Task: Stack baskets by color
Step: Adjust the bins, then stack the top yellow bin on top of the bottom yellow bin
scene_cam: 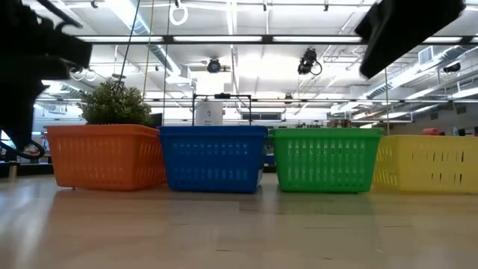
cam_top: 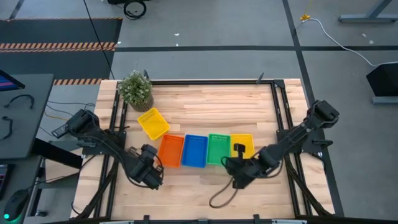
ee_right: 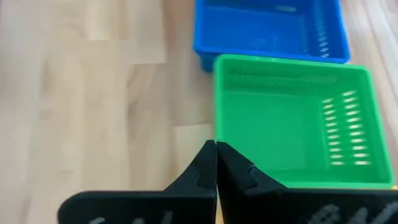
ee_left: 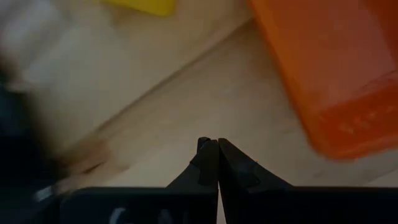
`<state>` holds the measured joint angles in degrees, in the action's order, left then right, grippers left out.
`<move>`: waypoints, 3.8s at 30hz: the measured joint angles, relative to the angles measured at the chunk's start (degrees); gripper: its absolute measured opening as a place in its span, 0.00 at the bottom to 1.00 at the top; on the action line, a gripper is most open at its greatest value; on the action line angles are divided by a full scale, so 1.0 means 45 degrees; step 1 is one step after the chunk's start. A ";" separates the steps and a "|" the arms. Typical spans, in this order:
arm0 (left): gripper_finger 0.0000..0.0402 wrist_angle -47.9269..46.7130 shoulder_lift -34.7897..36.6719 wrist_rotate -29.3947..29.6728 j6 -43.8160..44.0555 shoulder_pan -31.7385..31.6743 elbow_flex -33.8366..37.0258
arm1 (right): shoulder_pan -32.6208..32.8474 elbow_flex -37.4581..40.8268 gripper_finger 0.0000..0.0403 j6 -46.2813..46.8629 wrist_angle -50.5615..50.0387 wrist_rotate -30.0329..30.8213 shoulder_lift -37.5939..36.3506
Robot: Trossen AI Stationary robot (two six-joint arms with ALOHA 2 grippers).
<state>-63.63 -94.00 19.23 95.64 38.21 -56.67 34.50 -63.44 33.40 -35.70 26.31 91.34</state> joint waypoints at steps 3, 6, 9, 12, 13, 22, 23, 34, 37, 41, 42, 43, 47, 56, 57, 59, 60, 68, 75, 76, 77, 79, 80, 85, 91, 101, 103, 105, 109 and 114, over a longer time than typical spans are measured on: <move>0.01 0.1498 0.0000 0.0129 -0.0181 -0.0046 0.0553 | 0.0513 0.0000 0.00 -0.0013 -0.0105 0.0136 -0.0242; 0.01 0.2650 0.0000 0.0351 -0.0763 -0.0102 0.0795 | 0.0871 0.0000 0.00 -0.0013 -0.0103 0.0451 -0.0451; 0.01 0.2715 0.0001 0.1111 -0.0888 -0.0087 0.0579 | 0.1090 0.0000 0.00 -0.0018 -0.0113 0.0802 -0.0610; 0.01 0.2701 0.0005 0.1529 -0.1391 -0.0108 0.0163 | 0.1189 0.0000 0.00 -0.0008 -0.0218 0.0919 -0.0672; 0.01 0.2667 0.0005 0.1571 -0.1534 -0.0128 0.0026 | 0.1222 0.0001 0.00 -0.0003 -0.0308 0.0916 -0.0672; 0.02 -0.1310 0.0000 0.0644 -0.1104 0.0026 -0.1670 | 0.1470 0.1084 0.00 0.0782 -0.1706 0.1008 -0.0723; 0.02 -0.2077 0.0000 0.0680 -0.0759 0.0125 -0.1994 | 0.1492 0.1378 0.00 0.1038 -0.1659 0.1013 -0.0784; 0.04 -0.5844 0.0005 0.3115 -0.1033 -0.0948 -0.3560 | 0.2997 0.4763 0.00 0.1248 0.3624 0.4155 -0.3005; 0.12 -0.5624 0.0005 0.3441 -0.2775 -0.1959 -0.3560 | 0.3192 0.5391 0.00 0.0877 0.5228 0.4136 -0.3678; 0.27 -0.5618 0.0005 0.3031 -0.5075 -0.3379 -0.3560 | 0.3519 0.5627 0.01 -0.0060 0.6592 0.4151 -0.4255; 0.31 -0.5625 0.0005 0.2888 -0.5734 -0.3693 -0.3560 | 0.3614 0.5625 0.01 -0.0418 0.6800 0.4146 -0.4333; 0.34 -0.5629 0.0005 0.2695 -0.6411 -0.3956 -0.3560 | 0.3701 0.5625 0.01 -0.0789 0.7036 0.4147 -0.4380; 0.47 -0.5488 0.0125 0.1765 -0.9097 -0.4772 -0.3550 | 0.3916 0.5625 0.02 -0.1716 0.7672 0.4242 -0.4393; 0.53 -0.1520 0.3056 -0.0181 -1.2713 -0.5732 -0.0009 | 0.3930 0.5625 0.02 -0.1712 0.7774 0.4339 -0.3551; 0.53 -0.0579 0.3464 -0.0171 -1.3096 -0.5759 0.0541 | 0.3922 0.5625 0.02 -0.1713 0.7843 0.4354 -0.3421; 0.53 0.1455 0.4087 -0.0148 -1.4044 -0.5721 0.1600 | 0.3894 0.5625 0.02 -0.1713 0.7882 0.4377 -0.3228; 0.53 0.2340 0.4289 -0.0147 -1.4502 -0.5669 0.2085 | 0.3881 0.5625 0.02 -0.1734 0.7894 0.4376 -0.3152; 0.54 0.4263 0.4229 0.0636 -1.5018 -0.5702 0.4172 | 0.3516 0.5625 0.02 -0.1787 0.8076 0.4379 -0.3041; 0.39 0.4386 0.4206 0.0674 -1.4733 -0.5436 0.4280 | 0.3191 0.5625 0.02 -0.2497 0.8588 0.4411 -0.3061; 0.34 0.4368 0.4206 0.0672 -1.4738 -0.5425 0.4280 | 0.3121 0.5625 0.02 -0.2654 0.8668 0.4519 -0.3061; 0.29 0.4371 0.4206 0.0635 -1.4738 -0.5394 0.4280 | 0.3023 0.5625 0.02 -0.2783 0.8789 0.4622 -0.3061; 0.17 0.4112 0.4206 0.0434 -1.4829 -0.5357 0.4162 | 0.2762 0.5625 0.02 -0.2787 0.9180 0.4671 -0.3061; 0.10 0.3725 0.4206 0.0352 -1.4906 -0.5353 0.3977 | 0.2580 0.5625 0.02 -0.2753 0.9438 0.4652 -0.3061; 0.04 -0.0180 0.4197 0.0802 -1.4821 -0.5342 0.1742 | 0.1499 0.5625 0.02 -0.4051 1.0805 0.2728 -0.3061; 0.03 -0.2562 0.4197 0.1252 -1.4796 -0.4771 -0.2467 | 0.0468 0.5625 0.04 -0.5946 1.1831 0.1312 -0.3180; 0.03 0.2076 0.1880 0.1560 -1.6475 -0.3873 -0.4793 | -0.0071 0.4045 0.21 -0.7749 0.9710 0.1183 -0.4033; 0.03 0.2687 0.0880 0.1581 -1.6725 -0.4036 -0.5072 | -0.0191 0.3254 0.26 -0.8019 0.8459 0.1183 -0.3962; 0.03 0.2791 -0.0064 0.1722 -1.6744 -0.4205 -0.5600 | -0.0387 0.2520 0.31 -0.8253 0.7420 0.1182 -0.3789; 0.03 0.2407 -0.1744 0.2021 -1.7143 -0.4578 -0.7004 | -0.0878 0.1509 0.38 -0.8758 0.6264 0.1187 -0.3252; 0.03 0.2347 -0.3249 0.2160 -1.8173 -0.4885 -0.8764 | -0.1687 0.0782 0.41 -0.9357 0.5293 0.1450 -0.2372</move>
<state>-53.07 -108.61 28.95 13.86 16.23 -96.11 26.90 -59.92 -8.71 -11.88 32.84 80.66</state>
